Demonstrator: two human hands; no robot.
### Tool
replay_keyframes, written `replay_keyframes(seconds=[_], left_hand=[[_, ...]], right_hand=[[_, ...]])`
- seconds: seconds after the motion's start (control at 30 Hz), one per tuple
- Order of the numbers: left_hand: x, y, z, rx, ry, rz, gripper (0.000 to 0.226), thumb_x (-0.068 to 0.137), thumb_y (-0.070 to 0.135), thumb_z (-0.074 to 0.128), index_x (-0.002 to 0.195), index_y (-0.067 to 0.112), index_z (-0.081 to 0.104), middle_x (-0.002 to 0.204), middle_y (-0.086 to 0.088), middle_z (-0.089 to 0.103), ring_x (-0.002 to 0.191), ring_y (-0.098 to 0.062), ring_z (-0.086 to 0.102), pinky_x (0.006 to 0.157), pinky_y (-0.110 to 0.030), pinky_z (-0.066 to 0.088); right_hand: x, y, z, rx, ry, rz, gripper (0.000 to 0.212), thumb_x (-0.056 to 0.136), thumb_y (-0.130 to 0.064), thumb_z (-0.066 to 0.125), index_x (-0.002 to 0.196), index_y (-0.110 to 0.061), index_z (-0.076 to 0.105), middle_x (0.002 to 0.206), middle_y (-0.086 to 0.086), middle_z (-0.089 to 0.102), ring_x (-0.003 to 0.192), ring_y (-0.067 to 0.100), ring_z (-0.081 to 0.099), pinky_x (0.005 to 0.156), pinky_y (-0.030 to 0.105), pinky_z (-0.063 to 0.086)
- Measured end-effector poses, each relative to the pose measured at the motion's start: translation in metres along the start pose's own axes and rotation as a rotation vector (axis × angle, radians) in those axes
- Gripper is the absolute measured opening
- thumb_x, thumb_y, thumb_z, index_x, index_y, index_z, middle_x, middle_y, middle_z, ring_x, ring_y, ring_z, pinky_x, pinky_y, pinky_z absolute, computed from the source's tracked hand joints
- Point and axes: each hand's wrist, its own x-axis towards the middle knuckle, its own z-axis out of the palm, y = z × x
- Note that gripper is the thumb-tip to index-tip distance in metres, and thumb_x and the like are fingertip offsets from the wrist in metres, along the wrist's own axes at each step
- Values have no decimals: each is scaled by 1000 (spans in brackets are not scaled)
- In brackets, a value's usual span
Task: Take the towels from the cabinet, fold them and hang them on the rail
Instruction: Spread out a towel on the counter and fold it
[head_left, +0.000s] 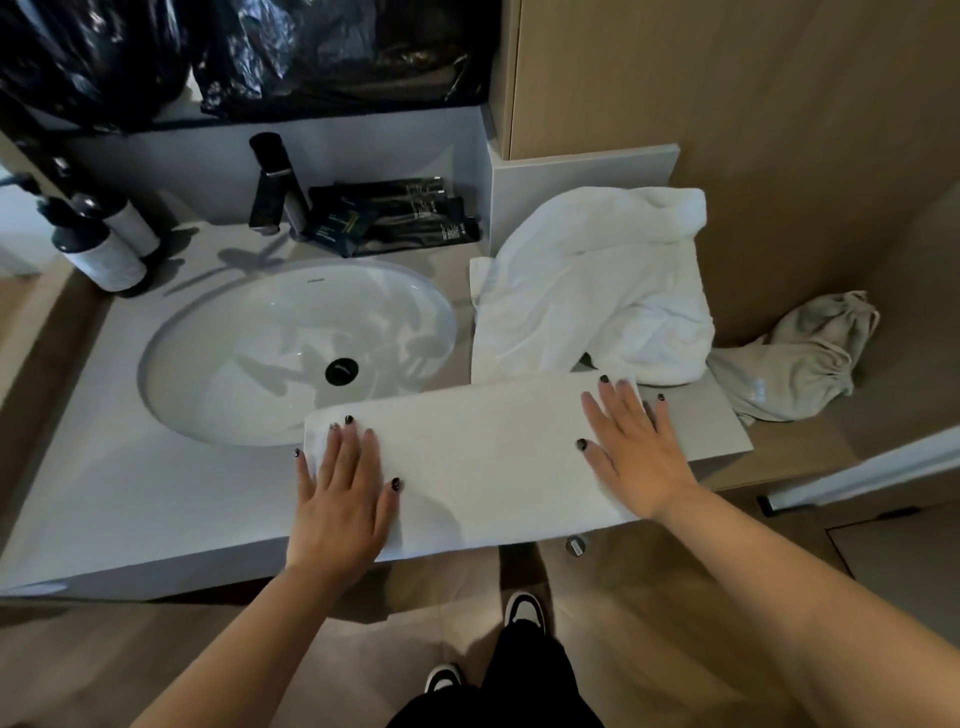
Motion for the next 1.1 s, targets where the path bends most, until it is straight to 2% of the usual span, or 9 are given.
replay_keyframes(seconds=[0.2,0.3,0.4,0.57,0.73,0.87,0.97,1.03,1.1], left_hand=[[-25,61,14,67,2,375,97,83,51,62,156,8,17,164,-17,7,151,-34,10,116,-61,11],[-26,79,12,219,-104,258,114,87,34,66,151,10,-25,157,-22,-27,145,-41,-24,113,-69,-4],[-18,90,6,290,-182,206,108,97,25,53,139,9,-45,142,-22,-49,133,-43,-40,110,-71,-8],[-15,80,13,209,-152,237,114,85,26,72,152,8,-19,157,-25,-17,144,-45,-16,110,-73,10],[-24,72,-11,321,-248,335,97,99,21,54,149,13,-29,147,-17,-39,141,-42,-29,116,-65,1],[-28,40,-31,242,-138,346,98,80,24,80,155,10,18,162,-18,18,146,-41,24,113,-56,29],[-25,11,-56,247,-79,461,93,36,21,98,123,9,65,116,-14,70,97,-29,72,73,-39,60],[-20,0,-73,222,-47,464,88,30,13,93,113,15,64,94,-4,74,72,-21,72,48,-30,57],[-9,-1,-103,156,-61,448,75,55,15,86,123,22,54,103,3,71,79,-20,70,53,-31,55]], right_hand=[[-34,-62,29,-82,191,-396,79,89,-51,50,155,-19,23,162,12,21,149,33,18,117,53,12],[-33,-82,43,-204,128,-312,106,75,-35,76,157,-17,10,162,14,14,148,38,15,114,64,20],[-30,-86,46,-242,157,-247,113,69,-22,84,154,-14,10,161,15,20,147,38,20,110,66,29],[-32,-88,46,-238,212,-282,109,58,-18,89,148,-10,29,151,17,43,137,40,42,97,65,44],[-47,-76,31,-216,239,-377,95,47,-10,90,135,-11,56,134,16,60,120,39,59,90,54,53],[-47,-58,-3,-123,217,-339,64,48,2,77,110,-15,72,107,9,73,93,35,71,75,42,58],[-45,-46,-43,-15,96,-245,55,80,-3,58,132,-22,60,127,2,64,114,28,60,95,37,46],[-43,-39,-66,-16,17,-188,54,90,-8,51,139,-29,51,136,-4,57,121,21,54,102,32,42],[-39,-32,-89,23,20,-159,54,90,-8,51,138,-34,51,135,-6,56,118,21,55,96,32,45]])
